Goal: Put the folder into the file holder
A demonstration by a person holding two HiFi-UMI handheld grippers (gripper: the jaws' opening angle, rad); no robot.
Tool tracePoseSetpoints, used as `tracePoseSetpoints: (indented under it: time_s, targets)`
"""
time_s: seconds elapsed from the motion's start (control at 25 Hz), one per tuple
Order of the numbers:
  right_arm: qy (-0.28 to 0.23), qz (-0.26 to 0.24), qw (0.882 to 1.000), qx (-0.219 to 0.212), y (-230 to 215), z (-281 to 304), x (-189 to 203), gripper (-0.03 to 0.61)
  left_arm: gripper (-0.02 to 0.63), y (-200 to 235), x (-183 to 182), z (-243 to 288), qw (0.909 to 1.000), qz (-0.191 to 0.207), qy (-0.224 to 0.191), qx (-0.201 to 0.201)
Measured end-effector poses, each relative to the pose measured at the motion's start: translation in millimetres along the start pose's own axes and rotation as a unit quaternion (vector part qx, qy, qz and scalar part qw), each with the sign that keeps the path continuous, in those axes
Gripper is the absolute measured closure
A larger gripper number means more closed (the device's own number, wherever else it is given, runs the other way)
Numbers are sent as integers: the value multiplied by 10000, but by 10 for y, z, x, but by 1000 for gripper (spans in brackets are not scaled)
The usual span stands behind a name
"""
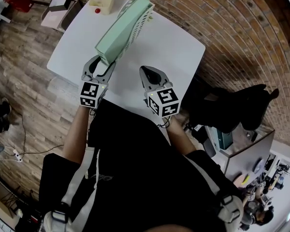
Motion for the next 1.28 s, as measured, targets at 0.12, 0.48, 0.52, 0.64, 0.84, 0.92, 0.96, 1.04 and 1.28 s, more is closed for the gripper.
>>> tracePoseSetpoints:
  time_s: [0.12, 0.48, 0.52, 0.64, 0.84, 0.92, 0.96, 1.04, 1.28]
  targets:
    - [-2, -34, 10000, -44, 28, -41, 9, 569, 396, -30, 26, -89, 10000, -26, 34, -87]
    - [9, -111, 9997, -217, 185, -158, 130, 569, 396, -129, 140, -383, 9994, -113, 115, -307]
    - [21, -113, 9997, -231, 198, -183, 150, 569, 396, -149, 155, -423, 9993, -158, 123, -330]
    - [70, -86, 9996, -245, 212, -257, 217, 569, 396, -215, 205, -533, 9986, -294, 189, -397]
    - [213, -23, 9995, -211, 260, -292, 451, 569, 429, -366, 371, -671, 9975, -447, 455, -311]
    - [287, 75, 9994, -202, 319, -306, 585, 569, 539, -441, 500, -769, 9958, -527, 694, -284]
    - [320, 121, 9992, -207, 353, -313, 645, 569, 564, -469, 555, -821, 9947, -584, 798, -291]
    - [371, 221, 9988, -229, 407, -321, 750, 569, 580, -509, 650, -904, 9919, -712, 1005, -325]
    - [541, 489, 9972, -139, 552, -305, 1016, 569, 584, -556, 803, -1047, 9813, -947, 1654, -286]
Point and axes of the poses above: the fingertips, and each gripper's own axes: z forward along the fingers, y to its left, x out of its underside, the point moved 4 cm from there along -z, backward along the fingers, and after that the axes turned 4 degrees about z, right-handed, at the moved point
